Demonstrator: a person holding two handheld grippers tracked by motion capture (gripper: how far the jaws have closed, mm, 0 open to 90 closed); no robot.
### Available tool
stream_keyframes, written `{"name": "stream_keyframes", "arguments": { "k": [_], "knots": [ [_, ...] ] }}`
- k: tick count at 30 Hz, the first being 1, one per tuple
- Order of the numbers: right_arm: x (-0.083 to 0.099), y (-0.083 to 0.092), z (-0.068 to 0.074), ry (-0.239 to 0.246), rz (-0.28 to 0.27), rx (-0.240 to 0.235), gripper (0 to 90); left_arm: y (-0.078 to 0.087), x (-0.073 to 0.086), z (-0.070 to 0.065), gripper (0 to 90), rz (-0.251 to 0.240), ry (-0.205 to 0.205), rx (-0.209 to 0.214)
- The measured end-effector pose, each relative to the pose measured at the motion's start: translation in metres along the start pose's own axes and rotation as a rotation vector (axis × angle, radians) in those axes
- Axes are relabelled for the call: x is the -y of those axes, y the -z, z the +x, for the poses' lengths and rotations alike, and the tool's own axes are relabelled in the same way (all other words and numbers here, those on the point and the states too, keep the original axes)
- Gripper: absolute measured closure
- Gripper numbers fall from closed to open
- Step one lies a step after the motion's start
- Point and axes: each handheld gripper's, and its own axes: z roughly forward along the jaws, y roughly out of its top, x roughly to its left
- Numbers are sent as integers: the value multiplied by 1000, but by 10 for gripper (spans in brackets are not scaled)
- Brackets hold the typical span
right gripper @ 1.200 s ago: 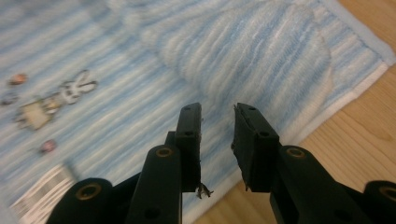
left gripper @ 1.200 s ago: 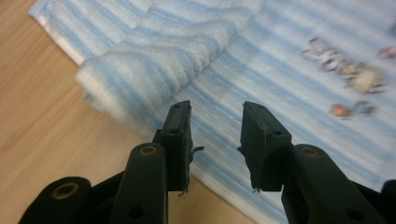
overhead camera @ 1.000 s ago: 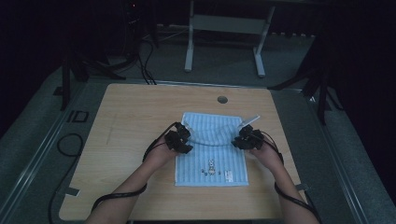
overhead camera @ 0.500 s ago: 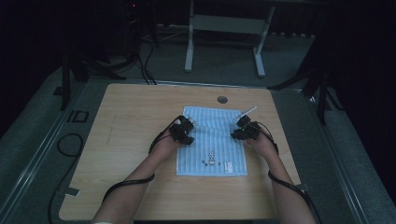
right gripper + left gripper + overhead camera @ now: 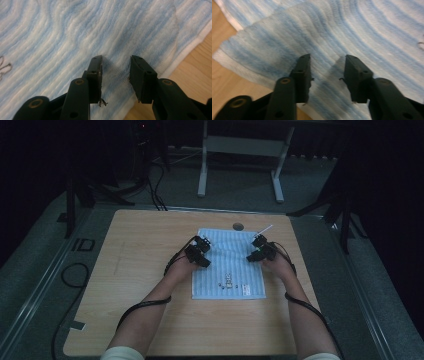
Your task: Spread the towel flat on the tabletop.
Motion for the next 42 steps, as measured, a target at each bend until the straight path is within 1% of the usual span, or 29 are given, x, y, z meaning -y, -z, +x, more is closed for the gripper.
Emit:
{"name": "stream_keyframes", "arguments": {
  "k": [2, 4, 5, 6, 8, 9, 10, 11, 13, 15, 17, 18, 20, 22, 23, 25, 27, 28, 29, 30, 31, 32, 33, 34, 35, 36, 37, 38, 42],
  "knots": [
    [5, 9, 5, 28, -6, -17, 598, 9, 4, -9, 528, -7, -40, 17],
    [15, 21, 10, 48, -17, -16, 586, 18, 11, -17, 477, -2, -73, 36],
    [20, 26, 13, 56, -21, -22, 582, 25, 18, -25, 461, -11, -94, 45],
    [29, 34, 18, 71, -27, -27, 573, 29, 22, -29, 443, -3, -114, 52],
    [44, 44, 29, 80, -36, -33, 572, 38, 34, -40, 420, 0, -142, 85],
    [50, 47, 34, 91, -36, -33, 565, 43, 44, -48, 419, -1, -159, 94],
    [62, 51, 45, 130, -42, -24, 559, 46, 48, -52, 419, 3, -165, 102],
    [68, 54, 49, 139, -47, -29, 558, 49, 53, -56, 418, 9, -173, 113],
    [81, 59, 59, 141, -65, -35, 558, 53, 62, -64, 408, 18, -199, 109],
    [93, 61, 68, 146, -70, -47, 556, 54, 69, -69, 406, 22, -201, 105],
    [103, 62, 76, 164, -69, -39, 557, 52, 73, -69, 406, 28, -192, 109],
    [108, 61, 80, 160, -62, -54, 554, 51, 74, -69, 407, 28, -194, 105],
    [114, 58, 84, 171, -58, -54, 556, 47, 77, -69, 406, 26, -171, 117],
    [117, 53, 85, 172, -39, -63, 564, 42, 78, -69, 407, 32, -160, 105],
    [118, 51, 85, 171, -35, -58, 572, 40, 79, -68, 407, 38, -156, 115],
    [120, 50, 86, 169, -55, -59, 587, 39, 80, -68, 399, 26, -152, 118],
    [122, 51, 86, 158, -66, -53, 655, 39, 79, -68, 401, 29, -145, 115],
    [123, 51, 86, 149, -74, -47, 717, 39, 79, -68, 409, 30, -145, 116],
    [124, 51, 86, 150, -78, -42, 746, 40, 78, -68, 454, 28, -150, 117],
    [124, 52, 86, 147, -75, -33, 806, 41, 78, -69, 566, 28, -147, 118],
    [123, 51, 86, 152, -73, -27, 821, 41, 76, -69, 645, 32, -156, 119],
    [122, 51, 86, 153, -66, -34, 836, 41, 75, -71, 733, 33, -167, 116],
    [121, 51, 86, 152, -67, -37, 842, 40, 73, -75, 777, 35, -181, 95],
    [120, 51, 87, 156, -63, -35, 846, 41, 72, -77, 796, 42, -196, 78],
    [119, 52, 88, 164, -61, -33, 847, 43, 71, -78, 805, 31, -197, 73],
    [118, 54, 89, 173, -64, -31, 847, 46, 70, -78, 810, 21, -192, 82],
    [117, 57, 89, 176, -71, -25, 847, 54, 68, -78, 811, 5, -182, 93],
    [116, 64, 90, 175, -89, -31, 847, 58, 68, -77, 811, -1, -176, 100],
    [115, 88, 95, 184, -131, -39, 847, 81, 70, -81, 810, -27, -184, 115]
  ]
}}
